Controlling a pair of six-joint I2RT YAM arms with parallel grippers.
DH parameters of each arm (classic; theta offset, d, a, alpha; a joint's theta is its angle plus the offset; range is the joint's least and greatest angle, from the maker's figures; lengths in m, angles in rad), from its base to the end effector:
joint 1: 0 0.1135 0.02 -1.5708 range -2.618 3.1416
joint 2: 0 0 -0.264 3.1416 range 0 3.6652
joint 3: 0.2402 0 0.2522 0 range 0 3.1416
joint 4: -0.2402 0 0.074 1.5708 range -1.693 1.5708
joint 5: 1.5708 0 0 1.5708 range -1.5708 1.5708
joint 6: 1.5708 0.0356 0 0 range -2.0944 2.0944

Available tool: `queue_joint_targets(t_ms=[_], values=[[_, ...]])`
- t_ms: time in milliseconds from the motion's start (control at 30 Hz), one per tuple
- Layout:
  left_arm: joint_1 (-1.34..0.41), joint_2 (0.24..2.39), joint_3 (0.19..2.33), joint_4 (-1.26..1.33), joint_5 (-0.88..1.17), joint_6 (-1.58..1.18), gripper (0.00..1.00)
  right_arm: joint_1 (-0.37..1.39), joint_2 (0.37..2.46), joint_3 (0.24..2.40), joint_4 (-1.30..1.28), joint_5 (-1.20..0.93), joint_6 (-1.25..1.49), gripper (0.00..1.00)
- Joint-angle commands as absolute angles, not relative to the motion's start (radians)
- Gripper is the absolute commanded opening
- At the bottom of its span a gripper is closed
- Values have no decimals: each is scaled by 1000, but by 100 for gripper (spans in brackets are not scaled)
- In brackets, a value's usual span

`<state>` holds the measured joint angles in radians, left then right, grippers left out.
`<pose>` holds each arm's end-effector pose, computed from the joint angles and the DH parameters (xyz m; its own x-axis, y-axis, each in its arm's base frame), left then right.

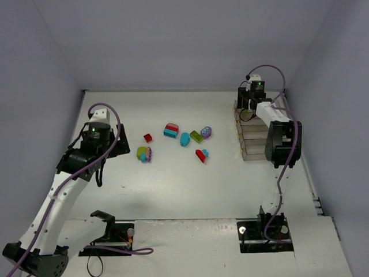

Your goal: Sort the legos into containers by color

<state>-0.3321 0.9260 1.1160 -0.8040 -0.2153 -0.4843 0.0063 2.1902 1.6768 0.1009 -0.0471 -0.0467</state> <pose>0.1721 -0.0513 0.3670 -0.5535 -0.2902 -0.7807 -0.1178 0.9552 -0.2716 0.5165 0.0049 0.2165 -0.3981 -0.0491 -0.9160 -0.0681 0.9974 -0.0239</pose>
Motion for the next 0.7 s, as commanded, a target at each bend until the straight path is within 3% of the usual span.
queue_joint_targets(t_ms=[0,167,400,667], values=[[-336,940,1134,-744,-229,-491,83,5,2119,1721,118,-69,-66,60],[-336,945,1135,-742,-224,-473,83,11,1979,1640,103,-150,-58,60],[-334,960,1132,-729,-203,-457,83,179,1784,1471,103,-196,-75,55],[-334,959,1141,-735,-179,-439,83,405,1782,1316,106,-175,-48,54]])
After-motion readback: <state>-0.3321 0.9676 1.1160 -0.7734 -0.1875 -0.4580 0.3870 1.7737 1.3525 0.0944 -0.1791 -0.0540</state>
